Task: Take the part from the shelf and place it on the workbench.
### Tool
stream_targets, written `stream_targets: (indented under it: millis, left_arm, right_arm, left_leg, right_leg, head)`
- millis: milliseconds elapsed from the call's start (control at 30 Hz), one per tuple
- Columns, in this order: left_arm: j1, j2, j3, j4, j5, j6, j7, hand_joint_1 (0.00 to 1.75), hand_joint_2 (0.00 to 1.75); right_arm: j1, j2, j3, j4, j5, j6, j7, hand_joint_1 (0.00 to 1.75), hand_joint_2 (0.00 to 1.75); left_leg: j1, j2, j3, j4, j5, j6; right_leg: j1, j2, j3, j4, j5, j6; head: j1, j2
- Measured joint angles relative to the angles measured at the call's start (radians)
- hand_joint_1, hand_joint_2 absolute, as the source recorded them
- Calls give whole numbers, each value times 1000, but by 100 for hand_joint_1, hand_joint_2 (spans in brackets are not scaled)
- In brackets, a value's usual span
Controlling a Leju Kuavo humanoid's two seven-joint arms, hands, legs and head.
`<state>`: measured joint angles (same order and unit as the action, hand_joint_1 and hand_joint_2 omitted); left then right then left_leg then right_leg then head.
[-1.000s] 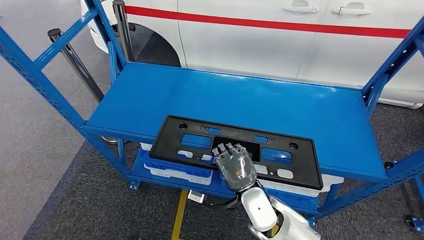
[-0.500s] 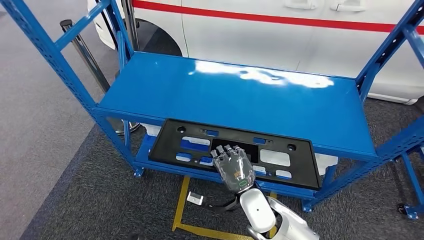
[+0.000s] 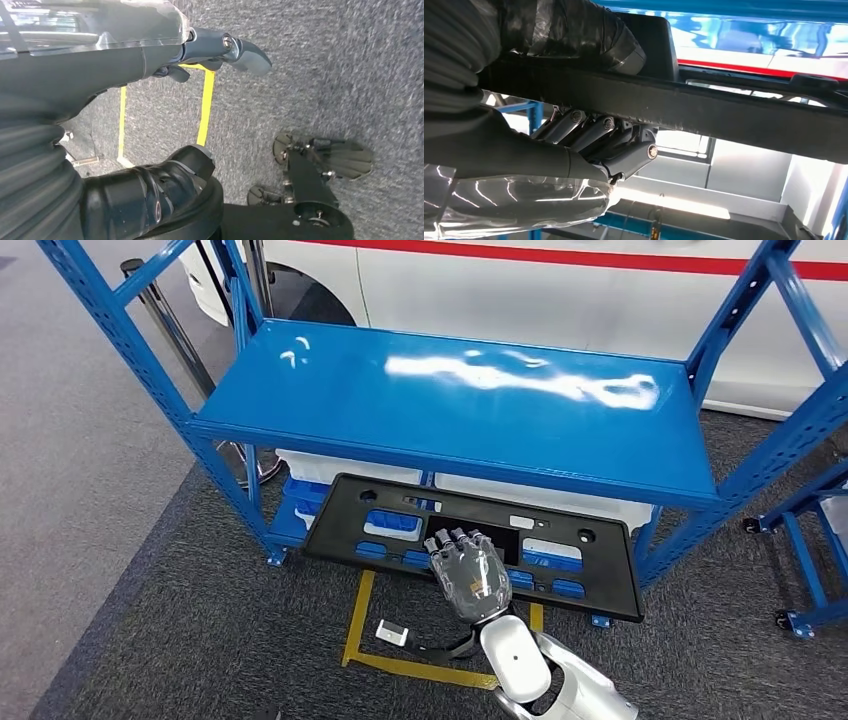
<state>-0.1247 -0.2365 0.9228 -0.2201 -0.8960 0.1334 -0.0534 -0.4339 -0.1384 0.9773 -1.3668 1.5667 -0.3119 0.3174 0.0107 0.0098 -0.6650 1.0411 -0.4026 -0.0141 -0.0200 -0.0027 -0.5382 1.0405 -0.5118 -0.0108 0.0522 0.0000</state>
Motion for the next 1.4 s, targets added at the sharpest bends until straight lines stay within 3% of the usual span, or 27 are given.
stream_targets:
  millis: [67, 133, 167, 200, 233, 300, 367, 433, 500, 533, 633, 667, 733, 800, 867, 900, 967, 1000, 1033, 1067, 1133, 1167, 1200, 1233, 1300, 1367, 1400]
  left_arm:
    - [2, 0, 0, 0, 1, 0, 0, 0, 175]
    - [1, 0, 0, 0, 1, 0, 0, 0, 175]
    - [1, 0, 0, 0, 1, 0, 0, 0, 175]
    - [1, 0, 0, 0, 1, 0, 0, 0, 175]
    - [1, 0, 0, 0, 1, 0, 0, 0, 175]
    - [-1, 0, 0, 0, 1, 0, 0, 0, 175]
    - [-4, 0, 0, 0, 1, 0, 0, 0, 175]
    - [-6, 0, 0, 0, 1, 0, 0, 0, 175]
    - [-5, 0, 0, 0, 1, 0, 0, 0, 175]
    - [-5, 0, 0, 0, 1, 0, 0, 0, 175]
    - [-5, 0, 0, 0, 1, 0, 0, 0, 175]
    - [-5, 0, 0, 0, 1, -1, 0, 0, 175]
    - [-5, 0, 0, 0, 1, -1, 0, 0, 175]
    - [-5, -1, 0, 0, 1, -1, 0, 0, 175]
    - [-5, -1, 0, 0, 1, 0, 0, 0, 175]
    - [-5, -1, 0, 0, 1, 0, 0, 0, 175]
    - [-3, -1, 0, 0, 2, 2, 1, 0, 175]
    - [-2, -1, 1, 0, 3, 3, 1, 0, 175]
    - [-1, -1, 1, 0, 3, 3, 1, 0, 175]
    - [0, -1, 1, 0, 4, 3, 0, 0, 175]
    - [0, -1, 1, 0, 5, 4, 0, 0, 175]
    - [-1, -1, 1, 0, 6, 4, 0, 0, 175]
    - [-1, -1, 1, 0, 6, 4, -1, 0, 175]
    - [-1, -1, 1, 0, 5, 4, -1, 0, 175]
    - [-1, -1, 1, 0, 3, 5, -1, 0, 175]
    - [-2, 0, 0, 0, -2, 7, -1, 0, 175]
    - [-3, 0, -1, -1, -5, 8, -1, 0, 175]
  right_arm:
    - [0, 1, 1, 2, 0, 0, 0, 166, 175]
    - [0, 3, 1, 2, 0, 0, 0, 166, 175]
    - [1, 3, 2, 4, 0, 0, 0, 166, 175]
    - [1, 3, 2, 5, 0, 0, 0, 166, 175]
    - [2, 3, 2, 6, 0, 0, 0, 166, 175]
    - [2, 4, 2, 7, 0, 0, 0, 166, 175]
    - [1, 6, 2, 7, 0, -1, 0, 166, 175]
    - [1, 7, 3, 7, 0, -1, 0, 166, 175]
    - [1, 7, 3, 8, 0, -1, 0, 166, 175]
    - [1, 7, 3, 9, 0, -2, 0, 166, 175]
    - [2, 6, 4, 10, 0, -2, 0, 166, 175]
    - [2, 6, 4, 11, 0, -2, 0, 166, 175]
    - [2, 6, 6, 11, 0, -2, 0, 166, 175]
    - [2, 6, 7, 11, 0, -3, 0, 166, 175]
    - [2, 6, 8, 11, 0, -6, -1, 166, 175]
    - [2, 6, 8, 12, 0, -9, -2, 166, 175]
    - [5, 6, 8, 15, -9, -18, -7, 166, 175]
    - [7, 6, 8, 16, -19, -22, -12, 166, 175]
    - [11, 7, 8, 17, -31, -25, -19, 166, 175]
    - [16, 9, 8, 18, -43, -28, -26, 166, 175]
    - [25, 15, 8, 18, -75, -33, -45, 166, 175]
    - [31, 19, 7, 18, -97, -37, -59, 166, 175]
    - [39, 21, 7, 18, -126, -42, -78, 166, 175]
    - [49, 24, 6, 16, -162, -48, -102, 166, 175]
    - [73, 31, 3, 8, -256, -58, -162, 166, 175]
    - [98, 43, -5, -9, -378, -57, -233, 166, 175]
    - [109, 50, -11, -20, -455, -50, -275, 166, 175]
  left_leg:
    - [3, -1, -26, 72, -89, -9]
    - [3, -1, -54, 196, -181, -13]
    - [3, -1, -57, 246, -195, -13]
    - [3, -1, -46, 267, -182, -12]
    - [3, -2, -19, 257, -155, -10]
    - [0, -3, 82, 145, -112, 1]
    - [-6, -5, 178, 4, -126, 12]
    - [-13, -6, 204, -53, -135, 19]
    - [-9, -3, 191, -61, -110, 31]
    - [-6, -1, 182, -65, -95, 40]
    - [-7, 4, 133, -63, -55, 53]
    - [-8, 4, 113, -57, -43, 53]
    - [-8, 5, 73, -44, -24, 49]
    - [-7, 4, 37, -25, -9, 43]
    - [-9, 3, 13, -9, 3, 34]
    - [-10, 3, 7, -7, 12, 28]
    - [-10, 2, 1, -10, 31, 16]
    - [-8, 1, -5, -8, 27, 10]
    - [-7, 0, -13, 7, 4, 5]
    - [-4, -2, -25, 40, -39, 0]
    - [-1, -2, -51, 156, -145, -8]
    - [0, -2, -58, 216, -174, -11]
    - [0, -2, -55, 257, -176, -13]
    - [0, -2, -37, 268, -155, -13]
    - [0, -4, 46, 192, -99, -7]
    - [-4, -8, 159, 36, -107, 4]
    - [-7, -10, 196, -21, -122, 8]
  right_leg:
    - [-1, -3, -25, -2, 25, -16]
    - [2, -3, -57, -1, 50, -21]
    - [4, -4, -73, 1, 61, -22]
    - [6, -4, -90, 2, 73, -22]
    - [7, -4, -105, 4, 84, -21]
    - [9, -3, -131, 8, 104, -17]
    - [10, -3, -142, 7, 125, -8]
    - [8, -5, -145, -1, 147, 4]
    - [8, -4, -151, -1, 144, 15]
    - [8, -2, -159, 17, 115, 20]
    - [6, 2, -195, 179, -37, 27]
    - [6, 2, -200, 238, -59, 29]
    - [5, 1, -177, 281, -28, 32]
    - [2, 1, -96, 198, 14, 32]
    - [5, 2, -3, 66, -9, 26]
    - [8, 2, 21, 23, -27, 21]
    - [12, 2, 22, -2, -27, 8]
    - [11, 0, 14, -4, -16, 0]
    - [10, -2, 4, -6, -4, -9]
    - [7, -4, -9, -8, 9, -17]
    - [8, -5, -40, -8, 35, -26]
    - [9, -5, -56, -7, 48, -26]
    - [10, -5, -72, -6, 60, -25]
    - [10, -6, -88, -4, 70, -24]
    - [11, -7, -113, -1, 90, -20]
    - [13, -6, -128, 1, 108, -12]
    - [12, -7, -130, 0, 117, -7]
  head:
    - [-1, 0]
    - [-2, 0]
    - [-2, 0]
    - [-2, 0]
    - [-2, 0]
    - [-2, 0]
    - [-2, 0]
    - [-2, 0]
    - [-1, 0]
    - [0, 0]
    - [1, 0]
    - [1, 0]
    - [1, 0]
    - [0, 0]
    - [0, 0]
    - [0, 0]
    - [0, 0]
    - [0, 0]
    - [0, 0]
    - [0, 0]
    - [-1, 0]
    - [-1, 0]
    - [-1, 0]
    - [-1, 0]
    - [-1, 0]
    - [-1, 0]
    - [-1, 0]
